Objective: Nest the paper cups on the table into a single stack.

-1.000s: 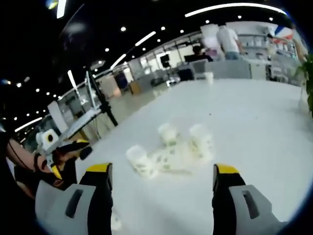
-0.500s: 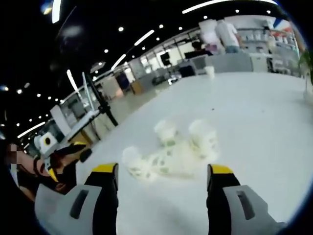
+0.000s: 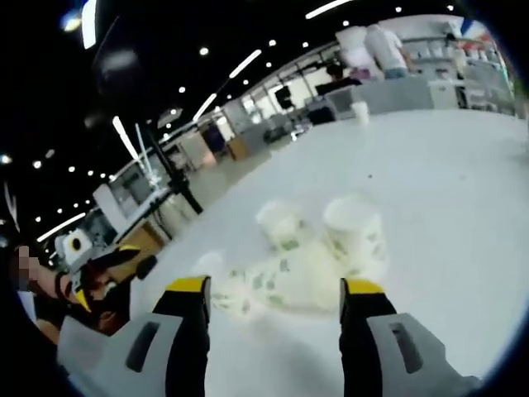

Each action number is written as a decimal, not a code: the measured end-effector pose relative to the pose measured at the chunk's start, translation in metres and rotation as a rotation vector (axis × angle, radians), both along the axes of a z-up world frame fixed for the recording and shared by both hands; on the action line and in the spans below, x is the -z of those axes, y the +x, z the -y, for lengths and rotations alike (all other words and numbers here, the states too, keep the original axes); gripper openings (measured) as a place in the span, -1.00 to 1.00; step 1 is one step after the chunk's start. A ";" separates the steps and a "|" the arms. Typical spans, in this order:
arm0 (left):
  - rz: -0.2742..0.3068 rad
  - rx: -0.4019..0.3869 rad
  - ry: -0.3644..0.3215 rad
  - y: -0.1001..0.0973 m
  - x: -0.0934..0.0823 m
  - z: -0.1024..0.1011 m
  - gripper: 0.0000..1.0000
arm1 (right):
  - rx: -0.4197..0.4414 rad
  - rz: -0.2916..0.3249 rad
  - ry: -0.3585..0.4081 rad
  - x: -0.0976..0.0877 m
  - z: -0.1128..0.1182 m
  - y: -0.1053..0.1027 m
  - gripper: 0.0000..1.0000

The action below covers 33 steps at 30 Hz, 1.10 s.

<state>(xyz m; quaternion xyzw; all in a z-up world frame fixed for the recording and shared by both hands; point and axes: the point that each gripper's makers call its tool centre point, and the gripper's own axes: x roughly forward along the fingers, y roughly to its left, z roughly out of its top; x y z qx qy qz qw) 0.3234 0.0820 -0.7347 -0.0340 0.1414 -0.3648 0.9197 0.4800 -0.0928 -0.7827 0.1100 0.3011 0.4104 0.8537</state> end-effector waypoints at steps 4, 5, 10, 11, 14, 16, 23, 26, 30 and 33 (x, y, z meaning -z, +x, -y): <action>-0.004 0.001 0.000 -0.001 0.001 0.002 0.92 | -0.009 -0.002 0.005 0.003 -0.003 0.005 0.09; -0.004 0.002 0.000 -0.001 0.001 0.003 0.92 | -0.009 -0.007 0.004 0.004 -0.003 0.006 0.09; 0.000 0.003 -0.001 -0.001 -0.001 0.005 0.91 | 0.001 -0.039 0.024 0.012 -0.003 0.010 0.01; 0.002 0.001 0.001 0.000 -0.003 0.005 0.91 | 0.000 -0.041 0.025 0.013 -0.003 0.010 -0.02; 0.002 0.001 0.000 0.000 -0.003 0.004 0.91 | -0.008 -0.050 0.033 0.013 -0.004 0.008 -0.14; 0.006 0.000 0.003 0.001 -0.004 0.004 0.91 | -0.017 -0.052 0.033 0.013 -0.005 0.006 -0.22; 0.012 -0.006 0.003 0.000 -0.007 0.002 0.91 | -0.038 -0.074 0.040 0.016 -0.009 0.001 -0.40; 0.012 -0.007 0.005 0.000 -0.007 0.001 0.91 | -0.050 -0.077 0.032 0.018 -0.008 -0.001 -0.54; 0.012 -0.008 0.008 -0.002 -0.008 0.000 0.91 | -0.063 -0.086 0.031 0.020 -0.009 -0.006 -0.73; 0.013 -0.013 0.008 -0.002 -0.008 -0.001 0.91 | -0.071 -0.090 0.026 0.023 -0.009 -0.009 -0.80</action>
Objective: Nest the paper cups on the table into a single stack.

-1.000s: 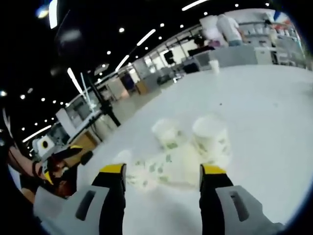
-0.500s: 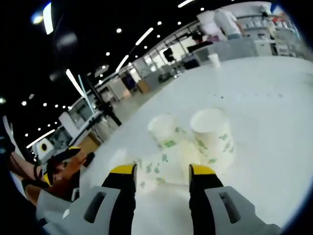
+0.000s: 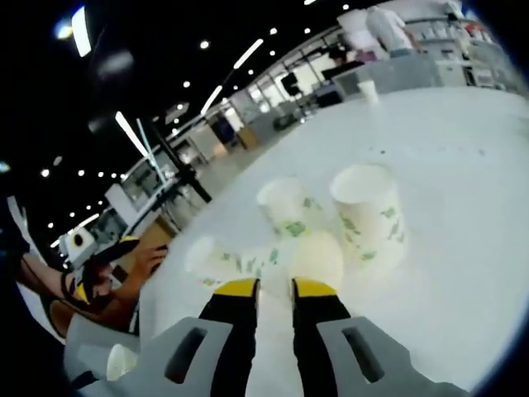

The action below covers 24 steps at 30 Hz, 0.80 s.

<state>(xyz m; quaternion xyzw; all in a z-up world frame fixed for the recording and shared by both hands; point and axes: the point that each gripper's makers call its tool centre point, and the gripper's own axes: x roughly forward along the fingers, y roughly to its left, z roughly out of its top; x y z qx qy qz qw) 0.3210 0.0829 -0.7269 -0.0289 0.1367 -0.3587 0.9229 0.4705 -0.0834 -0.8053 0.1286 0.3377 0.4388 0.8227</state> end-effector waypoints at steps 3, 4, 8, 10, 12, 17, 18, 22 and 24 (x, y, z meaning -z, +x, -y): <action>0.000 -0.003 -0.001 -0.001 0.000 0.000 0.91 | 0.004 -0.012 0.006 0.001 0.000 -0.002 -0.85; 0.004 -0.002 -0.002 -0.002 -0.001 0.000 0.91 | 0.003 -0.010 0.007 0.002 0.000 -0.002 -0.88; 0.000 -0.001 0.002 -0.003 0.000 0.001 0.90 | -0.010 -0.012 0.016 0.001 -0.003 -0.008 -0.97; -0.001 -0.001 -0.002 -0.004 0.000 0.001 0.90 | -0.016 -0.010 0.022 0.000 -0.003 -0.010 -0.99; 0.002 -0.001 0.003 -0.004 -0.001 0.002 0.90 | -0.019 -0.006 0.028 -0.004 -0.003 -0.013 -1.00; 0.007 -0.001 0.001 -0.003 -0.004 0.002 0.89 | -0.015 -0.007 0.026 -0.010 0.003 -0.020 -1.00; 0.008 0.000 -0.001 -0.003 -0.004 0.002 0.89 | -0.013 -0.008 0.026 -0.011 0.004 -0.020 -1.00; 0.012 0.005 0.000 -0.003 -0.007 0.005 0.89 | 0.002 -0.011 0.030 -0.017 0.011 -0.026 -1.00; 0.016 0.009 -0.001 -0.004 -0.008 0.007 0.89 | 0.003 -0.009 0.036 -0.022 0.014 -0.031 -1.00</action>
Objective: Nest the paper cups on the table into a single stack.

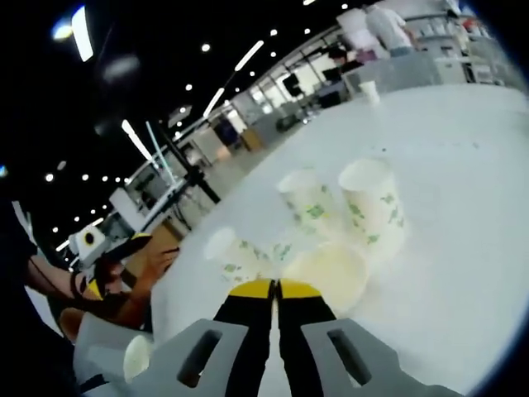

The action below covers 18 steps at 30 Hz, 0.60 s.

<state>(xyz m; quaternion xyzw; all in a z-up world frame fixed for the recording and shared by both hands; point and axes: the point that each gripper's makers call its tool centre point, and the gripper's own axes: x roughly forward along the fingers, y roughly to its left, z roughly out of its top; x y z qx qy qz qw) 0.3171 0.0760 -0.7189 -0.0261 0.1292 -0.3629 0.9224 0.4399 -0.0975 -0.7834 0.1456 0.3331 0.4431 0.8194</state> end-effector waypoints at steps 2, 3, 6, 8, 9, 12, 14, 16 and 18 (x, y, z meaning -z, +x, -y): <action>-0.002 0.005 0.003 -0.001 -0.001 0.002 0.89 | 0.005 0.003 0.003 -0.005 0.004 -0.004 -1.00; 0.001 0.007 0.002 -0.001 -0.001 0.003 0.89 | 0.006 0.005 0.005 -0.007 0.005 -0.006 -1.00; 0.005 0.014 -0.002 -0.002 -0.002 0.007 0.89 | 0.015 0.011 0.014 -0.016 0.010 -0.013 -1.00; 0.007 0.020 -0.001 -0.002 -0.002 0.009 0.89 | 0.020 0.014 0.019 -0.021 0.013 -0.018 -1.00; 0.007 0.023 -0.004 -0.002 -0.003 0.010 0.89 | 0.024 0.015 0.022 -0.025 0.016 -0.021 -1.00; 0.012 0.034 -0.003 -0.003 -0.004 0.013 0.89 | 0.036 0.017 0.026 -0.028 0.020 -0.023 -1.00; 0.015 0.040 -0.004 -0.003 -0.004 0.015 0.90 | 0.044 0.017 0.032 -0.032 0.024 -0.026 -1.00; 0.018 0.047 -0.003 -0.003 -0.006 0.017 0.90 | 0.053 0.017 0.034 -0.036 0.027 -0.028 -1.00; 0.022 0.053 -0.002 -0.004 -0.008 0.018 0.91 | 0.060 0.017 0.037 -0.039 0.031 -0.029 -1.00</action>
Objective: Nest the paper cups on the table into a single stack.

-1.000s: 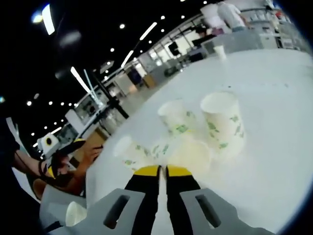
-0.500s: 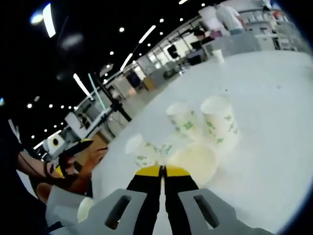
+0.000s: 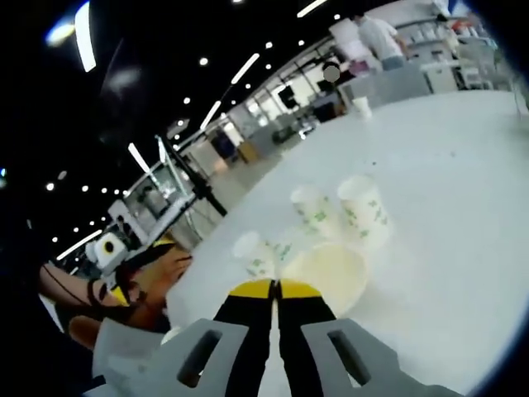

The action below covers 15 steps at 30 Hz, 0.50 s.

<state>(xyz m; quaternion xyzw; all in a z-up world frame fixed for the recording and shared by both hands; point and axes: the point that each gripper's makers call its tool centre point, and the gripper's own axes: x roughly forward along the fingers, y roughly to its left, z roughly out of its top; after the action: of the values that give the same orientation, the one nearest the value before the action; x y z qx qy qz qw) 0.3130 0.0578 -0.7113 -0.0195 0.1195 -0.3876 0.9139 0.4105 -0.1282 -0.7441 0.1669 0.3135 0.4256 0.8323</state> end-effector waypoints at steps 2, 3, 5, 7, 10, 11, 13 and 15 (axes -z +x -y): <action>0.001 0.004 0.003 0.000 0.000 0.001 0.91 | 0.012 -0.001 0.006 -0.005 0.003 -0.002 -1.00; 0.001 0.005 0.002 -0.001 -0.001 0.001 0.91 | 0.015 0.000 0.010 -0.008 0.004 -0.003 -1.00; 0.005 0.011 0.002 -0.002 -0.002 0.002 0.92 | 0.021 -0.001 0.022 -0.015 0.005 -0.005 -1.00; 0.007 0.015 0.006 -0.003 -0.002 0.003 0.92 | 0.025 0.007 0.031 -0.022 0.006 -0.009 -1.00; 0.016 0.020 0.003 -0.004 -0.006 0.004 0.92 | 0.022 0.007 0.043 -0.029 0.005 -0.014 -1.00; 0.014 0.020 0.004 -0.004 -0.006 0.004 0.93 | 0.020 0.007 0.046 -0.032 0.005 -0.016 -1.00; 0.021 0.024 0.001 -0.005 -0.008 0.006 0.94 | 0.015 0.015 0.054 -0.037 0.004 -0.020 -1.00; 0.027 0.029 0.003 -0.006 -0.010 0.009 0.94 | 0.010 0.015 0.059 -0.042 0.004 -0.023 -1.00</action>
<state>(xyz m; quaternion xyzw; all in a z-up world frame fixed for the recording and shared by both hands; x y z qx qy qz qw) 0.3067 0.0490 -0.7013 -0.0112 0.1078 -0.4008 0.9097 0.3874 -0.1317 -0.7025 0.1897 0.2937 0.4319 0.8314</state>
